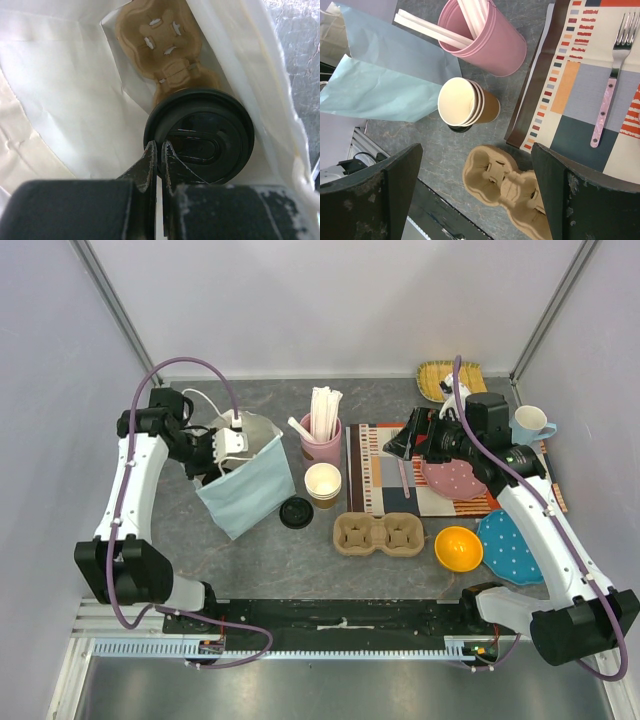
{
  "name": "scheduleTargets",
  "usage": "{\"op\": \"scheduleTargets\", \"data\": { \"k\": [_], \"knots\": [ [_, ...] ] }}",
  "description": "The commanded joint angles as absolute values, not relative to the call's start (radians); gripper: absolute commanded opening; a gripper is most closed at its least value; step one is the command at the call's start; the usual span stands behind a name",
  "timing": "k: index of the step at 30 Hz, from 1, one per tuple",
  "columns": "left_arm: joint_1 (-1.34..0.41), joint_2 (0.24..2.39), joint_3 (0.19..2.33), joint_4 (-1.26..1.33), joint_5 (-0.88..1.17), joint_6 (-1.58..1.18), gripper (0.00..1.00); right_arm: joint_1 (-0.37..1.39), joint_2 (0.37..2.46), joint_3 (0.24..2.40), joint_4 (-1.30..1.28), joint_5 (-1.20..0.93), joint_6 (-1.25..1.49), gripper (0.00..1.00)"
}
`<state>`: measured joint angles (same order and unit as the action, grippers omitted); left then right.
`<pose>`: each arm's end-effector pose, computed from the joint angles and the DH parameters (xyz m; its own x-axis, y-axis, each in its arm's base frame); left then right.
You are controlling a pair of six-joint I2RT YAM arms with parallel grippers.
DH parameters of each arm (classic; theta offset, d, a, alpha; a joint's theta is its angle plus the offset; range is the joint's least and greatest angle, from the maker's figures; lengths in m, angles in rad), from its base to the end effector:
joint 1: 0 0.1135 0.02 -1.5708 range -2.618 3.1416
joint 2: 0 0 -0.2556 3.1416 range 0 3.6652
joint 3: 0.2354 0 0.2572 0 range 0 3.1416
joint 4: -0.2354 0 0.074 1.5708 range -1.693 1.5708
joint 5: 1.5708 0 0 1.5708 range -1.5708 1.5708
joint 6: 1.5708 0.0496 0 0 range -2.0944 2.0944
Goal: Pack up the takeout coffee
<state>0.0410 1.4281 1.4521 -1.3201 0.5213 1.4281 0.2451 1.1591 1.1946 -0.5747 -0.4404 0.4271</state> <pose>0.2648 -0.0139 0.3198 -0.0383 0.8575 -0.5130 0.9661 0.1630 0.2003 0.2544 0.0854 0.3555 -0.6913 0.2134 -0.6904 -0.3164 0.7695 0.5547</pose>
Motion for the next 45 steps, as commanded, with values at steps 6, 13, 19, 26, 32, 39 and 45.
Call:
{"op": "scheduleTargets", "data": {
  "k": [6, 13, 19, 26, 32, 39, 45],
  "knots": [
    [0.032, 1.45, 1.427, -1.309, 0.489, 1.516, 0.02, 0.253, 1.151, 1.236, -0.535, -0.446, 0.437, 0.98],
    [0.032, 1.428, 1.428, -1.258, 0.506, 1.48, 0.02, 0.252, 1.15, 1.233, -0.535, -0.445, 0.437, 0.98],
    [0.034, 1.42, 1.468, -1.295, 0.538, 1.457, 0.02, 0.255, 1.15, 1.233, -0.537, -0.443, 0.437, 0.98],
    [0.034, 1.439, 1.468, -1.269, 0.514, 1.457, 0.02, 0.256, 1.138, 1.223, -0.537, -0.44, 0.437, 0.98],
    [0.034, 1.419, 1.361, -1.214, 0.468, 1.534, 0.02, 0.256, 1.123, 1.209, -0.538, -0.434, 0.439, 0.98],
    [0.018, 1.428, 1.339, -1.2, 0.486, 1.496, 0.02, 0.256, 1.128, 1.216, -0.541, -0.436, 0.44, 0.98],
    [0.018, 1.428, 1.354, -1.206, 0.489, 1.491, 0.02, 0.258, 1.126, 1.216, -0.543, -0.436, 0.437, 0.98]
  ]
}}
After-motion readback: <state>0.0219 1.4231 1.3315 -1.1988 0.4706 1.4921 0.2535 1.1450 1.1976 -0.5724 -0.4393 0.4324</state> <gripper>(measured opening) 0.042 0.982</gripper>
